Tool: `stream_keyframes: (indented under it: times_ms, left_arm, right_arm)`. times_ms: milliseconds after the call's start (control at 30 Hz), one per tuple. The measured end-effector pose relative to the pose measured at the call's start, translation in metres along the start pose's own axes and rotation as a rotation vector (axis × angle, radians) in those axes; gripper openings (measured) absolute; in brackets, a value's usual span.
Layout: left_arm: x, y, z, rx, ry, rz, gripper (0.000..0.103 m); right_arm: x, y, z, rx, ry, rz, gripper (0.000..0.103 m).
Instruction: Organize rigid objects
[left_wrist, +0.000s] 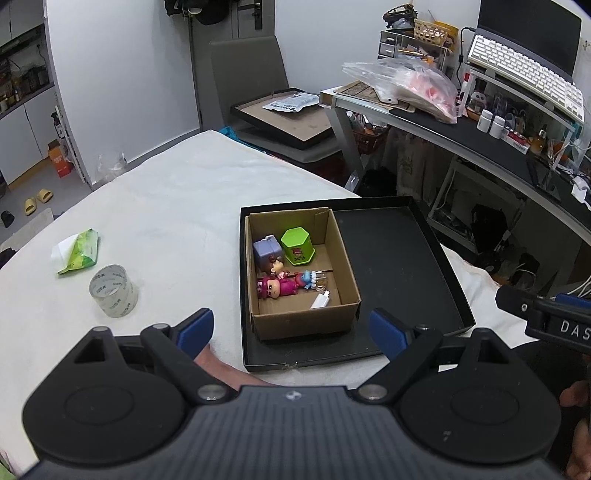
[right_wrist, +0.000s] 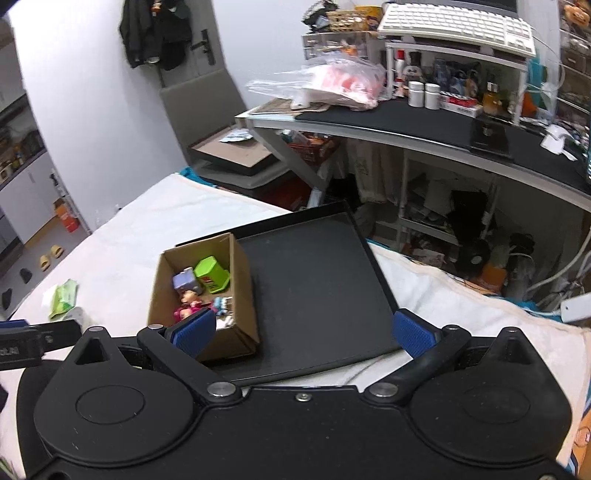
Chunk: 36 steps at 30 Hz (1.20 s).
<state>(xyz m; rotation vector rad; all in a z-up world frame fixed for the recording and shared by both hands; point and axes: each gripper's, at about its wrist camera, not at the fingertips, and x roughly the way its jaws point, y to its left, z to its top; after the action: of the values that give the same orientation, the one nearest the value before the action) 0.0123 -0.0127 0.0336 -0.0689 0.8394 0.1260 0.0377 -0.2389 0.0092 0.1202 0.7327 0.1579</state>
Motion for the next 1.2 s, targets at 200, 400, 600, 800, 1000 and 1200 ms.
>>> stream_keyframes:
  times_ms: [200, 400, 600, 800, 1000, 1200]
  left_arm:
    - [0.001, 0.004, 0.000, -0.022, 0.004, -0.001, 0.091]
    - [0.006, 0.005, -0.003, -0.028, 0.018, 0.009, 0.091]
    - [0.010, 0.004, -0.007, -0.015, 0.030, 0.013, 0.091]
    - [0.013, 0.004, -0.007, -0.020, 0.039, 0.006, 0.091]
    - [0.015, 0.004, -0.007, -0.027, 0.047, 0.009, 0.091]
    - [0.016, 0.006, -0.007, -0.032, 0.046, 0.003, 0.091]
  right_arm:
    - [0.002, 0.003, 0.001, -0.007, 0.005, -0.002, 0.103]
    - [0.001, 0.003, 0.000, -0.005, 0.009, 0.012, 0.103]
    - [0.003, 0.004, -0.001, -0.001, 0.013, 0.002, 0.103]
    - [0.010, 0.005, -0.005, -0.017, 0.032, -0.013, 0.103]
    - [0.012, 0.006, -0.006, -0.019, 0.043, -0.017, 0.103]
    - [0.013, 0.005, -0.006, -0.020, 0.049, -0.012, 0.103]
